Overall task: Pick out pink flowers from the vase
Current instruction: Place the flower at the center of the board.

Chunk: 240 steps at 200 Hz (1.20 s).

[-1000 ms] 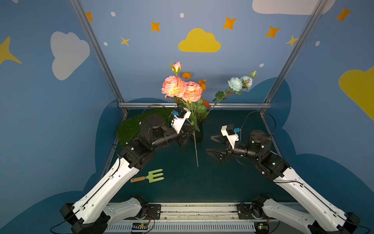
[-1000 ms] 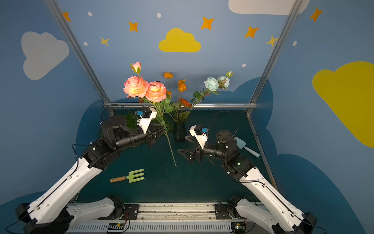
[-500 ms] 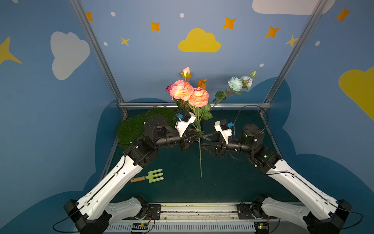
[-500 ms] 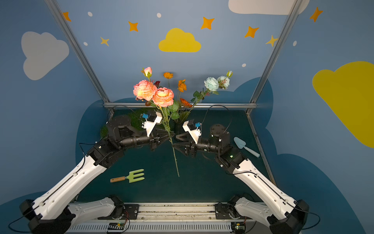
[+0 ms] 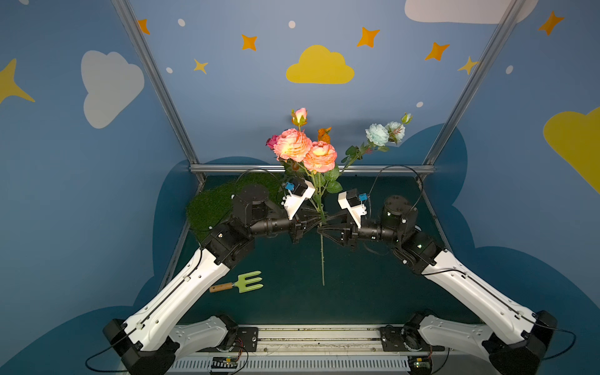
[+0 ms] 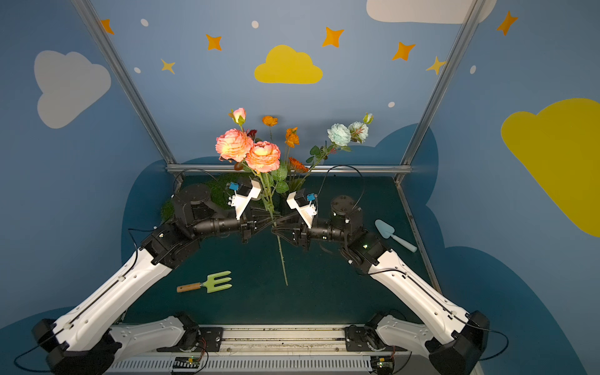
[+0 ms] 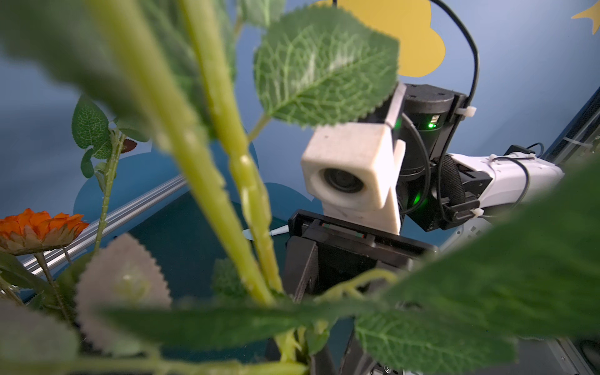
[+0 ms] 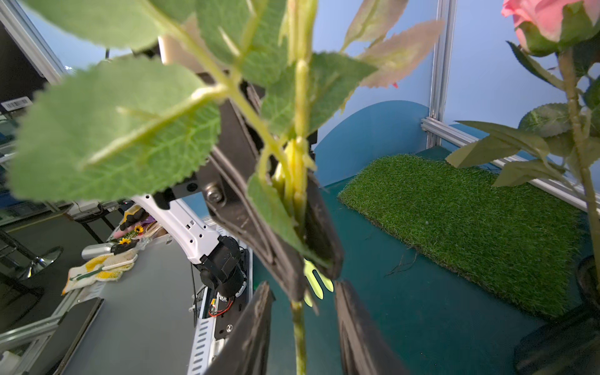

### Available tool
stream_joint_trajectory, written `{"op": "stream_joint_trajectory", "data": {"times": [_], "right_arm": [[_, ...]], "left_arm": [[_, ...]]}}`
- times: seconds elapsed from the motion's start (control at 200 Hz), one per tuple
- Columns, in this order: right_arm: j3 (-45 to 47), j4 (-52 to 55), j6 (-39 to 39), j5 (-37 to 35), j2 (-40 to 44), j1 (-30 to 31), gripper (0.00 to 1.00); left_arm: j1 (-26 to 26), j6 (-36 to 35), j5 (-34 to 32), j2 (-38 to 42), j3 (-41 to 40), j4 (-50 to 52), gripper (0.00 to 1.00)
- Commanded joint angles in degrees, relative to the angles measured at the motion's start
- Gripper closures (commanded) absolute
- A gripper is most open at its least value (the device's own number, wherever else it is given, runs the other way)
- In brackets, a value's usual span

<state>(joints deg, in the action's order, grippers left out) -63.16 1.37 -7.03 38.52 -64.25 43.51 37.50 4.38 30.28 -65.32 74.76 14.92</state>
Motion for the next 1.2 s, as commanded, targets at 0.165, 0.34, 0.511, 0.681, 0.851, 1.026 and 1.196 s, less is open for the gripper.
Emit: {"op": "stream_joint_trajectory", "data": {"times": [0.165, 0.34, 0.511, 0.681, 0.851, 1.026, 1.196], "right_arm": [[-1.27, -0.5, 1.02, -0.63, 0.68, 0.7, 0.85], [-1.38, -0.06, 1.26, -0.74, 0.79, 0.79, 1.0], [-1.44, 0.41, 1.85, -0.86, 0.79, 0.88, 1.0], [-1.27, 1.09, 2.49, -2.03, 1.36, 0.88, 1.0], [-1.66, 2.84, 3.12, -4.95, 1.67, 0.77, 1.0], [-3.0, 5.24, 3.43, -8.6, 1.83, 0.85, 1.0], [-3.02, 7.89, 2.8, -18.83, 3.62, 1.68, 1.0]], "left_arm": [[-0.2, 0.23, 1.14, -0.49, 1.13, -1.52, 0.98], [-0.15, 0.02, 0.74, -0.38, 1.19, -1.12, 0.98], [-0.22, 0.19, 0.31, -0.22, 0.87, -1.27, 0.81], [-0.23, 0.13, -0.71, 0.68, 0.21, -1.53, 0.28], [-0.17, -1.43, -2.71, 1.46, 0.82, 0.83, 0.0], [-0.32, -2.68, -4.65, 1.91, 0.52, 2.7, 0.0], [-0.16, -4.95, -8.85, 3.31, -1.06, 4.42, 0.0]]}}
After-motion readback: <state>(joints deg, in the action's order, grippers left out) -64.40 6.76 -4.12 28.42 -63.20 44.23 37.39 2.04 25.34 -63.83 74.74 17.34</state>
